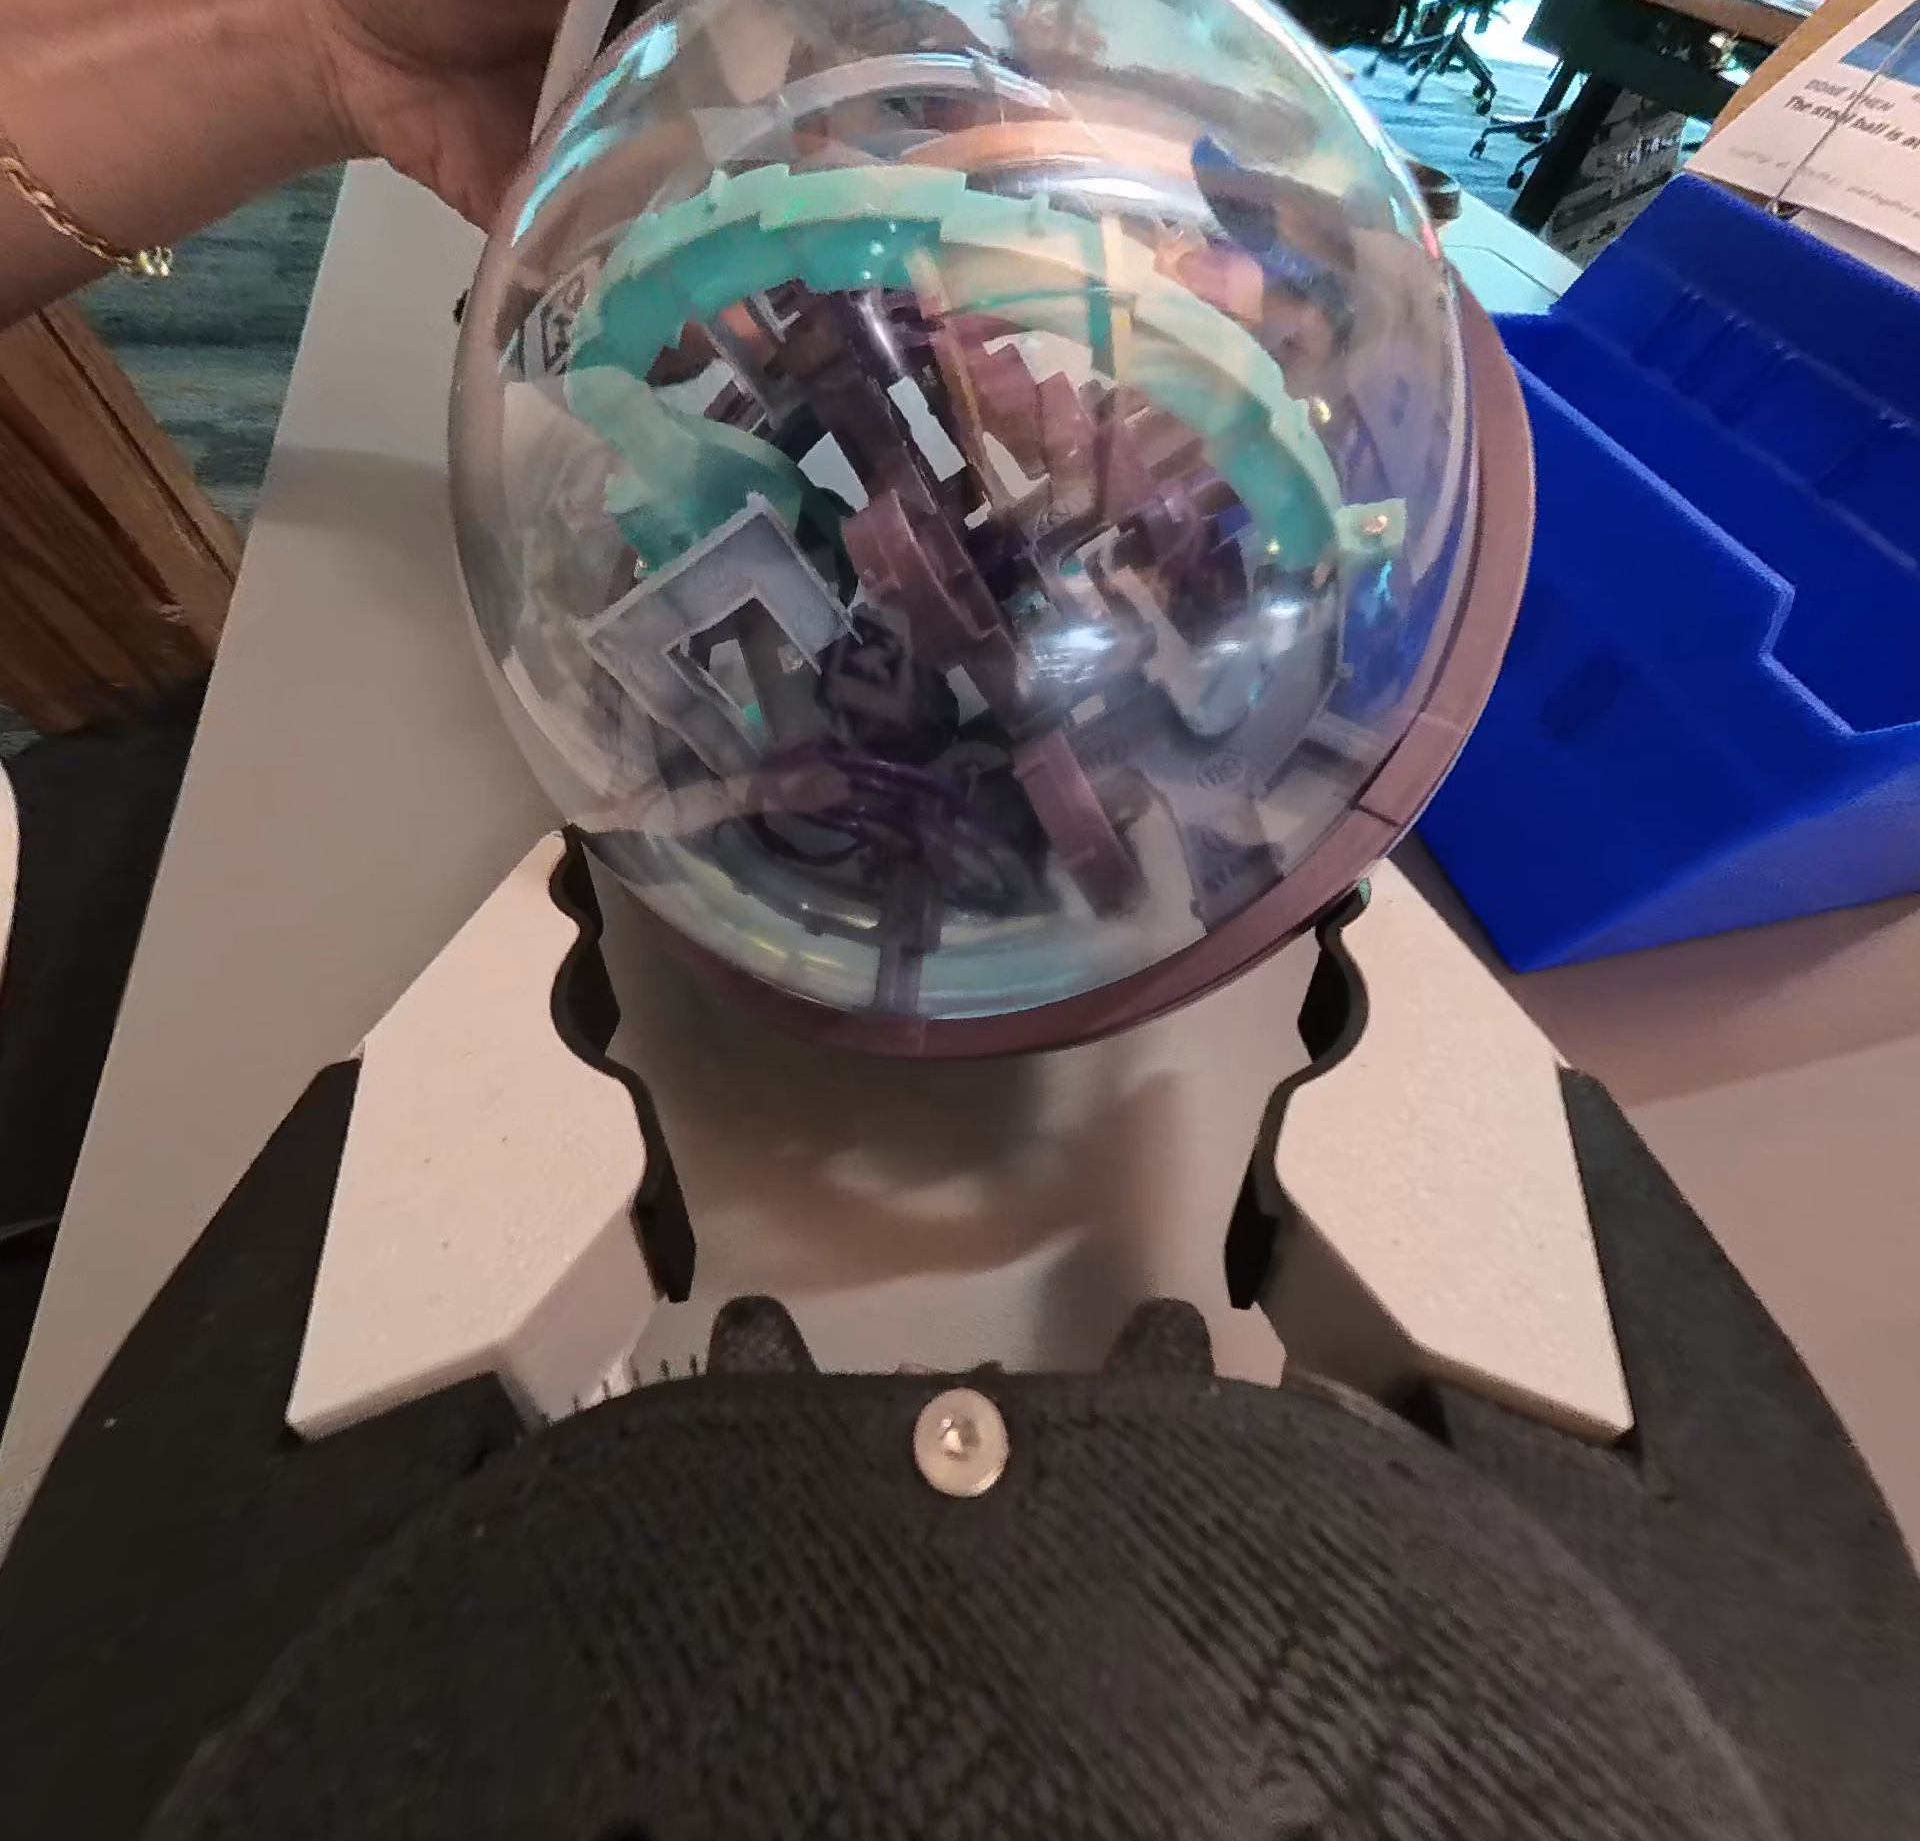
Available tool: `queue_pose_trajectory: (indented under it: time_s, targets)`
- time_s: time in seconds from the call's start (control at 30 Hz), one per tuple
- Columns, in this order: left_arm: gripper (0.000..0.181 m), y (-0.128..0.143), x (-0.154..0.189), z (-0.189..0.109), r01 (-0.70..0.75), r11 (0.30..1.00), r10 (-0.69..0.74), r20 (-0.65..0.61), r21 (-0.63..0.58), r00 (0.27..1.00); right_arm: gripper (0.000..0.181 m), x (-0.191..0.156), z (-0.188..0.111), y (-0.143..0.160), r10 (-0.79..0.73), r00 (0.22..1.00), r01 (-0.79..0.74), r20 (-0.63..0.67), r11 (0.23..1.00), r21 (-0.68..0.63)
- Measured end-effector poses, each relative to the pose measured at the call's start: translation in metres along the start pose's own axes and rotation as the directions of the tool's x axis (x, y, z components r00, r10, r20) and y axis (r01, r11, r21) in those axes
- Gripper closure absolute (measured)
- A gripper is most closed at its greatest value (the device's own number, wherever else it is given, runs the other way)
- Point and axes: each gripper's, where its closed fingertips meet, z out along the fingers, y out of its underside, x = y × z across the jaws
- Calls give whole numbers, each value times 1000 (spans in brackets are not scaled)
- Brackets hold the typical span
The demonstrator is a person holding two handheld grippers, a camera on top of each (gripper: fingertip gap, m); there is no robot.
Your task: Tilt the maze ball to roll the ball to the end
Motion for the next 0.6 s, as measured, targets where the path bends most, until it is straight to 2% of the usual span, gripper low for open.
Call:
queue_pose_trajectory:
  time_s: [0.3,0.6]
  targets:
    - [73,2,3,-2,-43,999,43,-13,-14,999,47,-2,1,0,-37,999,37,-18,999,1]
    - [73,8,21,-7,-242,970,242,-37,-8,970,53,-4,0,6,-217,970,213,-111,976,-44]
